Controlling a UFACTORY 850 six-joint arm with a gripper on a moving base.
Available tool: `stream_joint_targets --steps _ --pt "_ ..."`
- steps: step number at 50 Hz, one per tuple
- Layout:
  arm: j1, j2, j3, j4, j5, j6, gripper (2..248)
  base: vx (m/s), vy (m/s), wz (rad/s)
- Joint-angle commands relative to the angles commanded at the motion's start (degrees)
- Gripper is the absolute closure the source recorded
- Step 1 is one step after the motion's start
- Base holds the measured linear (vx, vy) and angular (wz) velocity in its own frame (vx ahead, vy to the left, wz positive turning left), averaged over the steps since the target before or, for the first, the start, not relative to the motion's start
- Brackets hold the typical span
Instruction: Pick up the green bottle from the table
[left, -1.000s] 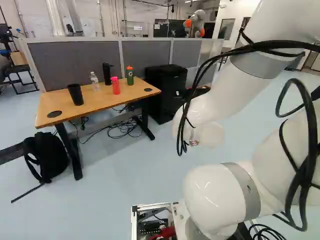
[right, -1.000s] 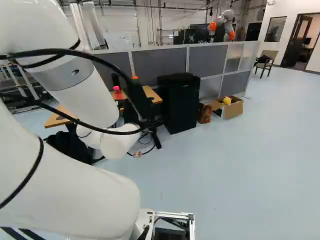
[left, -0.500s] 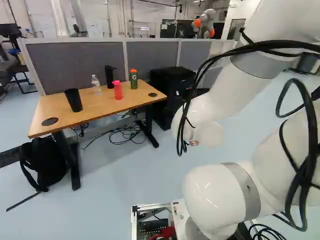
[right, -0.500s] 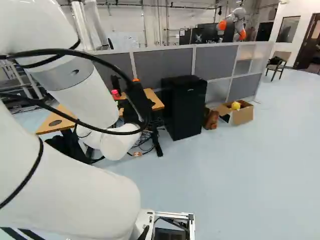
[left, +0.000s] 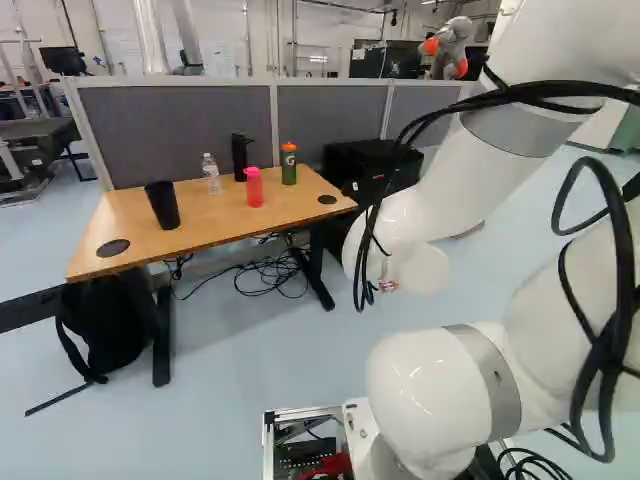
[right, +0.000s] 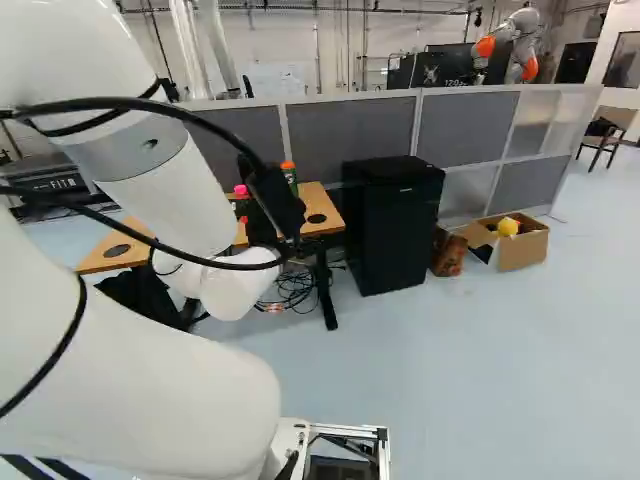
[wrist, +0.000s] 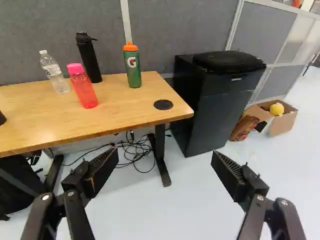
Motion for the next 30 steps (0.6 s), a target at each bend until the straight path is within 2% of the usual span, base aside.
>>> stream_joint_targets --steps 30 --pt "0.00 0.00 0.00 0.00 0.00 0.00 3 0.233 -0.006 0.166"
